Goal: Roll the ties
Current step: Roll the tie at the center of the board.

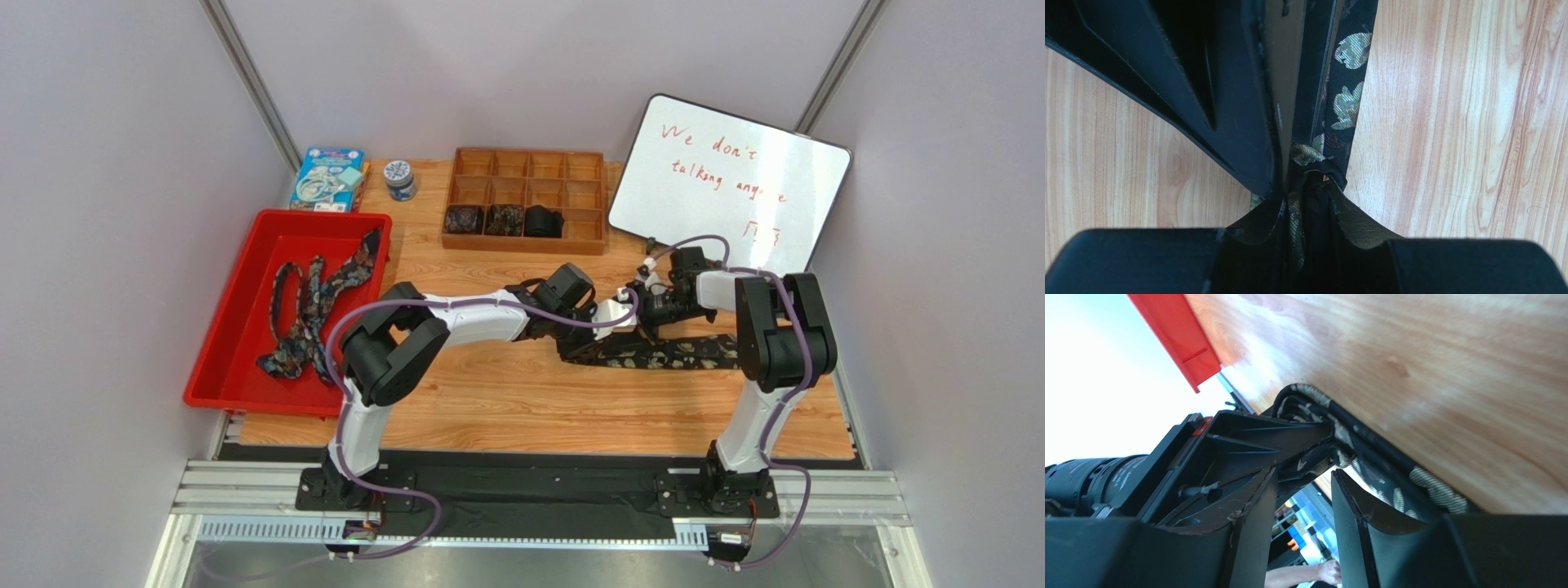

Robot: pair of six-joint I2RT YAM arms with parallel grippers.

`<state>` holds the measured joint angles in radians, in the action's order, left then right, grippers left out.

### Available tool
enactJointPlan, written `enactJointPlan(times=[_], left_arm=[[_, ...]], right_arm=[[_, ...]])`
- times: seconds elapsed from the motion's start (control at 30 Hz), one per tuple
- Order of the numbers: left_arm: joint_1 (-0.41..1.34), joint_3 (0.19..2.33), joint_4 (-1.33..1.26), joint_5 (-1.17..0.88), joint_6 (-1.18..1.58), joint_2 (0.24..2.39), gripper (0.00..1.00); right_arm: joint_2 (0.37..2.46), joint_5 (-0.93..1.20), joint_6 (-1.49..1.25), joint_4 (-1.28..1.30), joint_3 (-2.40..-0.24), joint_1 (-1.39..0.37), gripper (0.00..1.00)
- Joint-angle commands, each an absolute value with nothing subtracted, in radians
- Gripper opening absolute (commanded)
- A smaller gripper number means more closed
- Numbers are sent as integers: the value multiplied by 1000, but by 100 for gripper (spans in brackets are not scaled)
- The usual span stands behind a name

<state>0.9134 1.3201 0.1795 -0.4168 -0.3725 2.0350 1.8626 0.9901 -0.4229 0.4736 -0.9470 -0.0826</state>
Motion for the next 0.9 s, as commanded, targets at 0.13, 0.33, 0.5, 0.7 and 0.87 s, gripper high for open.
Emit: enactJointPlan(times=[0.13,0.33,0.5,0.7,0.87], left_arm=[[916,1285,295,-430,-364,2100,9],[914,1269,296,-442,-348,2098,9],[913,1264,295,-454,-345,2109,9],[911,1273,288,-465,-337,2126,11],[911,1262,276,-476,-328,2131,13]], right_arm=[[1821,1080,-390,485,-922,-75,43],[1842,1112,-391,381,-890,-71,43],[1853,1134,-405,295,-873,-71,44],[1841,1186,-408,230,-841,-71,44],[1838,1213,-403,202,-821,-74,44]])
